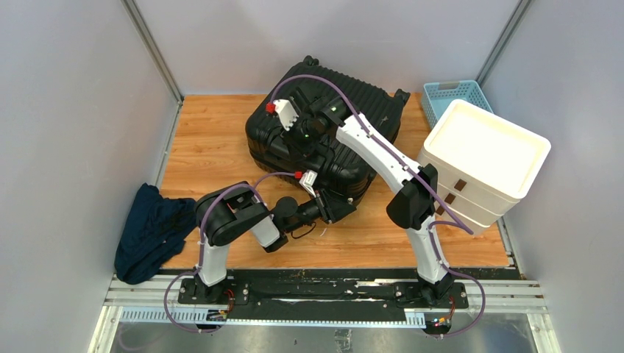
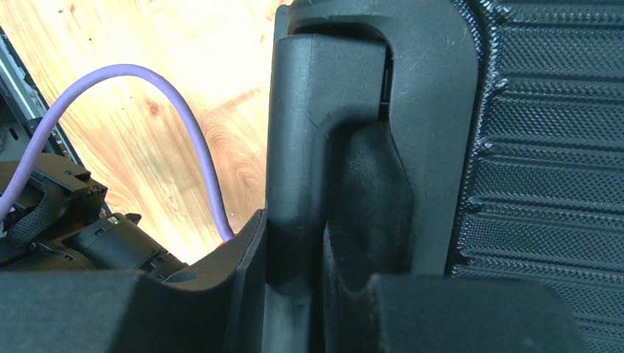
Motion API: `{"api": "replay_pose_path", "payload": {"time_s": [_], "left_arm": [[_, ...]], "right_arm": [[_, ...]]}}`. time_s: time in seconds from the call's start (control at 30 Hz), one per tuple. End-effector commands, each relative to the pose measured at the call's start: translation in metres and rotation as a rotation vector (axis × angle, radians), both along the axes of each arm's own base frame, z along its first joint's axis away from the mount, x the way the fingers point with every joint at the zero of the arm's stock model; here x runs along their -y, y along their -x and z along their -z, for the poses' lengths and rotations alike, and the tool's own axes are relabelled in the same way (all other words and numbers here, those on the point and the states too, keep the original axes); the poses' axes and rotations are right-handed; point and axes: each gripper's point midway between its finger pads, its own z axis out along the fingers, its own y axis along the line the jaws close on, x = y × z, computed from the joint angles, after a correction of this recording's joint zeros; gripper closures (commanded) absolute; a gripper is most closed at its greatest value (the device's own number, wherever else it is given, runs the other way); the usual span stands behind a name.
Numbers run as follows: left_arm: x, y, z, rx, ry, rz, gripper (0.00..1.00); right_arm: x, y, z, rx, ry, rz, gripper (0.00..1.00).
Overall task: Open, take out, and arrange the luggage
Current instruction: Unzip the luggage at the center of the board.
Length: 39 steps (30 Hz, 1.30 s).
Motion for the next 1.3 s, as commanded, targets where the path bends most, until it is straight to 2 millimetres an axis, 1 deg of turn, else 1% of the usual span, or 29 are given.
{"api": "replay_pose_path", "payload": {"time_s": [0.0, 0.17, 0.33, 0.43, 0.53, 0.63, 0.7, 0.83, 0.93, 0.97, 1.13, 1.27], "left_arm": [[0.001, -0.008, 0.002, -0.059, 0.031, -0.041, 0.59], [0.003, -0.011, 0.016, -0.105, 0.022, -0.062, 0.55], [0.004, -0.014, 0.023, -0.109, 0.010, -0.123, 0.55], [0.002, -0.020, 0.028, -0.111, 0.003, -0.185, 0.56], [0.003, -0.024, 0.031, -0.119, 0.005, -0.230, 0.58], [0.002, -0.026, 0.037, -0.143, 0.006, -0.265, 0.64], [0.003, -0.027, 0.040, -0.152, 0.008, -0.274, 0.73], [0.006, -0.028, 0.037, -0.150, 0.017, -0.271, 0.86], [0.007, -0.027, 0.036, -0.145, 0.017, -0.262, 0.98], [0.007, -0.026, 0.035, -0.142, 0.016, -0.261, 1.00], [-0.002, -0.018, 0.032, -0.122, -0.003, -0.248, 1.00], [-0.020, -0.008, 0.032, -0.114, -0.035, -0.256, 1.00]], "right_arm": [[-0.027, 0.040, -0.078, 0.038, -0.235, -0.144, 1.00], [-0.027, 0.040, -0.079, 0.038, -0.237, -0.144, 1.00], [-0.027, 0.041, -0.079, 0.036, -0.238, -0.145, 1.00], [-0.028, 0.041, -0.079, 0.036, -0.239, -0.146, 1.00], [-0.027, 0.041, -0.080, 0.036, -0.241, -0.145, 1.00], [-0.027, 0.042, -0.079, 0.034, -0.240, -0.146, 1.00], [-0.026, 0.042, -0.079, 0.033, -0.239, -0.146, 1.00], [-0.026, 0.043, -0.079, 0.034, -0.239, -0.147, 1.00], [-0.024, 0.043, -0.078, 0.036, -0.233, -0.145, 1.00], [-0.023, 0.042, -0.078, 0.039, -0.230, -0.142, 1.00], [-0.010, 0.042, -0.079, 0.059, -0.216, -0.135, 1.00], [0.009, 0.039, -0.074, 0.076, -0.185, -0.122, 1.00]]}}
